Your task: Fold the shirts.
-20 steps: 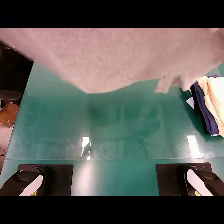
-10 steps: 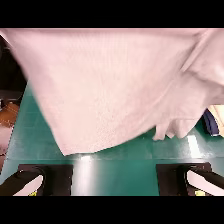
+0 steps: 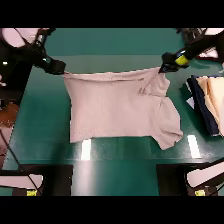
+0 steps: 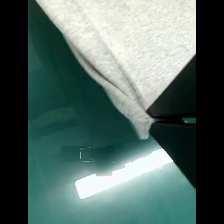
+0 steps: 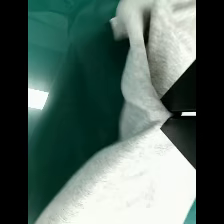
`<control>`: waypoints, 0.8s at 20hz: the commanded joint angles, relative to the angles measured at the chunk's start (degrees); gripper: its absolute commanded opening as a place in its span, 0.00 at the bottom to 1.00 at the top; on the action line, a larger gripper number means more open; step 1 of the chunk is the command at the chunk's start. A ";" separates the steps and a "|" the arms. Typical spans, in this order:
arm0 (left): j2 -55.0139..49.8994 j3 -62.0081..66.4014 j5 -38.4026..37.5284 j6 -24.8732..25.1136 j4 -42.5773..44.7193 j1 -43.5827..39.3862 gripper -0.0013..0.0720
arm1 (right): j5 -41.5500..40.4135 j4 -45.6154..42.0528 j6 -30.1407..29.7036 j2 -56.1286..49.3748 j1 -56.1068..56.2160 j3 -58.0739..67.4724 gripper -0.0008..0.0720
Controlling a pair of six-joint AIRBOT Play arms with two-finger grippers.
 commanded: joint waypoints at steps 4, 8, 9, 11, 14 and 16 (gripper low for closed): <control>-5.31 -0.39 12.00 -0.17 -0.09 0.00 0.30 | -17.14 0.35 0.09 -6.25 0.48 -1.86 0.05; -5.29 0.63 8.00 -1.66 1.79 0.31 0.76 | -18.34 0.28 0.04 -4.24 -1.20 -1.86 0.64; -5.29 1.68 4.44 -1.68 1.88 1.03 0.76 | -16.65 0.28 -0.52 -3.02 -1.86 -1.86 0.60; -4.66 2.62 -2.56 -2.97 1.77 3.69 0.76 | -10.80 0.31 -5.53 -0.22 -3.76 -1.86 0.42; -3.17 0.57 -10.43 -4.20 -4.07 9.55 0.75 | 0.66 0.28 -9.25 3.67 -5.38 -1.90 0.41; 0.15 -6.71 -10.58 -3.21 -10.19 12.52 0.75 | 3.85 0.31 -9.62 6.56 -5.64 -3.19 0.41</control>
